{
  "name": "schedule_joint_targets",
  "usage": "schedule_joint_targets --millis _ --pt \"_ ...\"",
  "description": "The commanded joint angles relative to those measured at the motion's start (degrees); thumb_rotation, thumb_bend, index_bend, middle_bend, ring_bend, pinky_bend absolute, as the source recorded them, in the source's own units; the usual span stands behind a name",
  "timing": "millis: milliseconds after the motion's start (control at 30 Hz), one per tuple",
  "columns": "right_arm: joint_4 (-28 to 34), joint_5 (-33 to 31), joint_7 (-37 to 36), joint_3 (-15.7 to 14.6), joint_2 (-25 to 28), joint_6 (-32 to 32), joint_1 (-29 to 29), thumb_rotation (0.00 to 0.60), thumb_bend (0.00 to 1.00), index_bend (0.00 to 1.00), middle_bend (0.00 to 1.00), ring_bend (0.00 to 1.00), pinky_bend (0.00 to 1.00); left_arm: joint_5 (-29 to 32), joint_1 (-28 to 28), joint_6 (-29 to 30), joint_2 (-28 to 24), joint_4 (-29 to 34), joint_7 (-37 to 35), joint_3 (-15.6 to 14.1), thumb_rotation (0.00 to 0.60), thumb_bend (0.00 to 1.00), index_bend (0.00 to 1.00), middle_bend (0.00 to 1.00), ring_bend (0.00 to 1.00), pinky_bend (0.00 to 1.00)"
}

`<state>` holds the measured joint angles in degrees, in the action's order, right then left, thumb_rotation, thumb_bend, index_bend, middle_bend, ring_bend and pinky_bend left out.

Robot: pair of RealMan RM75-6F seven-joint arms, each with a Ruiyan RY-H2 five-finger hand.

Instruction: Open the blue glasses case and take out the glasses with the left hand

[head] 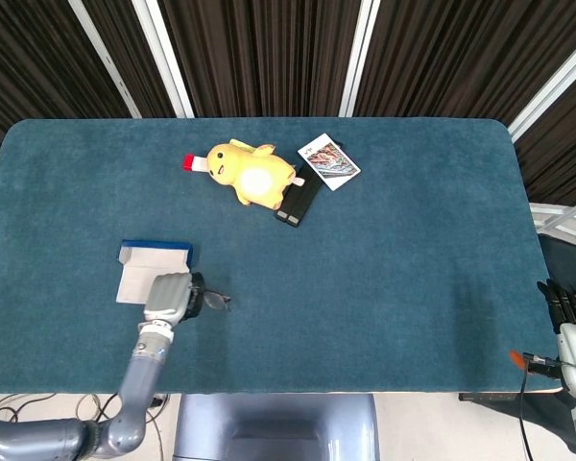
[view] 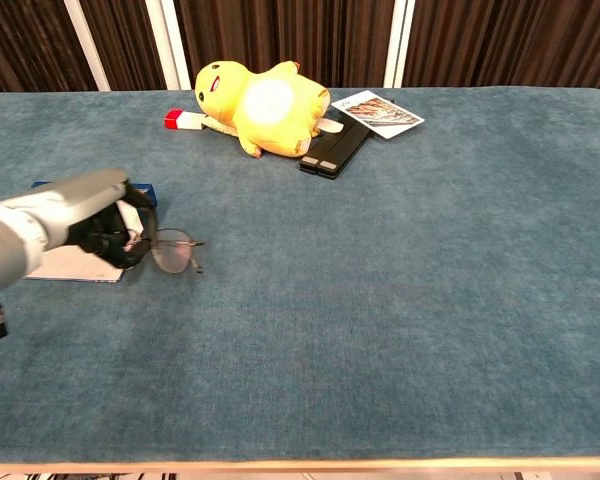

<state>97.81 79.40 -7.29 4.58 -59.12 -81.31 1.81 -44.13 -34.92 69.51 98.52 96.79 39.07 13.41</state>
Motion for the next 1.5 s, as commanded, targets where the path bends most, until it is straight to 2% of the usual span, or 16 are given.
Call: schedule_joint_targets --millis 33,200,400,467,667,733,800,867,967,1033,1133,1167,1233,1300,1500 --pt "-0.02 0.0 0.02 0.0 -0.02 0.0 0.01 0.6 0.16 0.0 0.0 0.0 0.2 1.45 -2.71 -0.58 3.33 -2.38 1.49 2.06 0.6 0.53 0.6 1.0 0.99 1.0" --pt "-0.03 -0.06 0.04 0.02 -0.05 0.02 0.02 0.6 0.16 0.0 0.0 0.0 0.2 3.38 -6.11 -0.94 7.47 -5.95 3.19 4.38 0.6 0.52 0.57 1.0 0.99 1.0" --pt "-0.06 -0.05 0.13 0.05 -0.05 -0.11 -0.02 0.6 0.16 0.0 0.0 0.0 0.2 4.21 -8.31 -1.47 10.41 -8.84 3.41 5.45 0.6 0.33 0.41 1.0 0.96 1.0" --pt "-0.05 0.0 0.19 0.04 -0.07 -0.21 -0.06 0.6 0.16 0.0 0.0 0.0 0.2 4.13 -8.45 -1.32 10.67 -9.17 3.35 5.25 0.6 0.3 0.38 1.0 0.96 1.0" --pt "-0.13 0.1 0.35 0.03 -0.11 -0.45 -0.15 0.6 0.16 0.0 0.0 0.0 0.2 1.47 -6.77 0.47 8.27 -7.03 1.91 3.12 0.6 0.28 0.35 1.0 0.95 1.0" --pt "-0.17 0.08 0.4 0.05 -0.15 -0.5 -0.16 0.6 0.16 0.0 0.0 0.0 0.2 -0.19 -5.36 1.44 5.97 -4.66 0.83 1.97 0.6 0.28 0.35 1.0 0.93 1.0" --pt "-0.23 0.07 0.44 0.09 -0.18 -0.55 -0.16 0.6 0.16 0.0 0.0 0.0 0.2 -3.07 -3.48 2.88 2.81 -1.57 -0.77 0.39 0.6 0.28 0.35 0.95 0.87 0.99" --pt "-0.37 0.19 0.51 0.09 -0.23 -0.66 -0.16 0.6 0.16 0.0 0.0 0.0 0.2 -7.01 -1.05 4.8 -1.24 1.87 -2.93 -1.77 0.6 0.28 0.34 0.85 0.78 0.93" --pt "-0.56 0.45 0.67 0.07 -0.34 -0.9 -0.2 0.6 0.16 0.0 0.0 0.0 0.2 -13.21 2.71 7.77 -7.85 6.28 -6.14 -5.45 0.6 0.27 0.26 0.61 0.57 0.72" --pt "-0.78 0.61 0.88 0.05 -0.41 -1.09 -0.23 0.6 0.16 0.0 0.0 0.0 0.2 -17.68 5.72 9.99 -13.12 8.6 -8.31 -8.89 0.6 0.22 0.17 0.38 0.37 0.55" --pt "-1.03 0.71 1.35 0.0 -0.5 -1.27 -0.28 0.6 0.13 0.0 0.0 0.0 0.2 -23.27 9.72 12.55 -20.29 9.92 -11.35 -14.02 0.6 0.12 0.07 0.12 0.13 0.37" --pt "-1.0 0.78 1.28 0.02 -0.53 -1.41 -0.33 0.6 0.12 0.0 0.0 0.0 0.2 -25.34 11.24 13.5 -22.57 9.79 -13.03 -15.82 0.6 0.1 0.05 0.08 0.09 0.33" --pt "-1.14 1.04 1.35 0.01 -0.53 -1.84 -0.47 0.6 0.11 0.0 0.0 0.0 0.2 -28.44 13.6 14.94 -25.53 8.88 -15.51 -18.63 0.6 0.08 0.0 0.01 0.02 0.2" --pt "-1.26 1.42 1.45 -0.09 -0.56 -2.24 -0.62 0.6 0.11 0.0 0.0 0.0 0.2 -30.93 15.41 16.15 -27.4 7.58 -16.93 -20.67 0.6 0.08 0.0 0.0 0.0 0.12" --pt "-2.24 3.01 2.54 -0.16 -1.02 -4.51 -1.21 0.6 0.11 0.0 0.0 0.0 0.2 -35.97 19.73 20.38 -28.79 3.62 -19.96 -22.96 0.6 0.08 0.0 0.0 0.0 0.04"
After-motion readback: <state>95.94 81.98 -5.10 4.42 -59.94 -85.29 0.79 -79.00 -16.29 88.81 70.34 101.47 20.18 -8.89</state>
